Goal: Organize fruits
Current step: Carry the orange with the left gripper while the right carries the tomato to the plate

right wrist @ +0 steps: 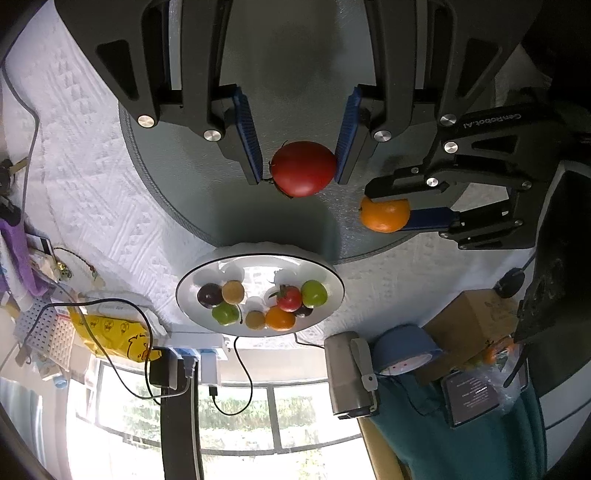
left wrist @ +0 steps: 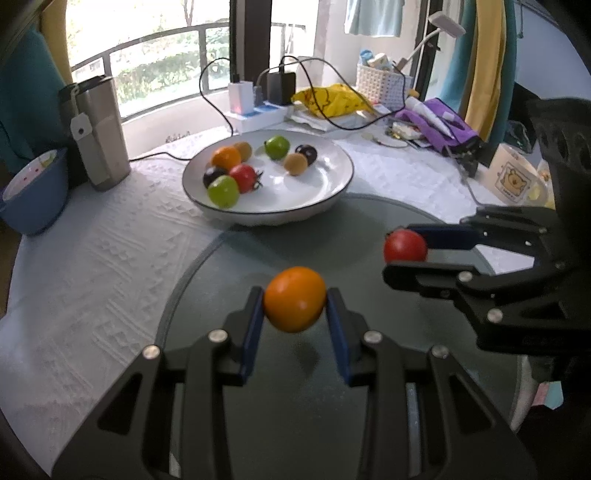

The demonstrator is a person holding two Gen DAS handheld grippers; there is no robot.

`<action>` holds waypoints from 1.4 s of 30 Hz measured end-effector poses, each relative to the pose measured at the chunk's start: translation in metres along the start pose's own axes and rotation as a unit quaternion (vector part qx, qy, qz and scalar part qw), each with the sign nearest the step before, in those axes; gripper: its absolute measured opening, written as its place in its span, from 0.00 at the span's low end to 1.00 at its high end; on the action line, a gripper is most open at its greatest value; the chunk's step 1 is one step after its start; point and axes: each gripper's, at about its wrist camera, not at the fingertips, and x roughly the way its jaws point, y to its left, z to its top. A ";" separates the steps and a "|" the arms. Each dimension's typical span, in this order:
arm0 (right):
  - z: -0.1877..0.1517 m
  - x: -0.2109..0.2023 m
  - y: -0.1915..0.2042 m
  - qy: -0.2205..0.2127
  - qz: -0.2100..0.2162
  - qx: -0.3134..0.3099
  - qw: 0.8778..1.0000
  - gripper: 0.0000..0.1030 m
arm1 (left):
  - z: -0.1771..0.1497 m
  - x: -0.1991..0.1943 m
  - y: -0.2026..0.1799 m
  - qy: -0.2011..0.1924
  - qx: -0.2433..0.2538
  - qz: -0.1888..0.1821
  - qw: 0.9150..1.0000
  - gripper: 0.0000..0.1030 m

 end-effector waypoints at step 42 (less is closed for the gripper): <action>0.077 -0.058 -0.024 -0.076 -0.045 -0.030 0.996 0.41 | 0.086 -0.053 0.000 -0.090 0.018 -0.010 0.996 0.34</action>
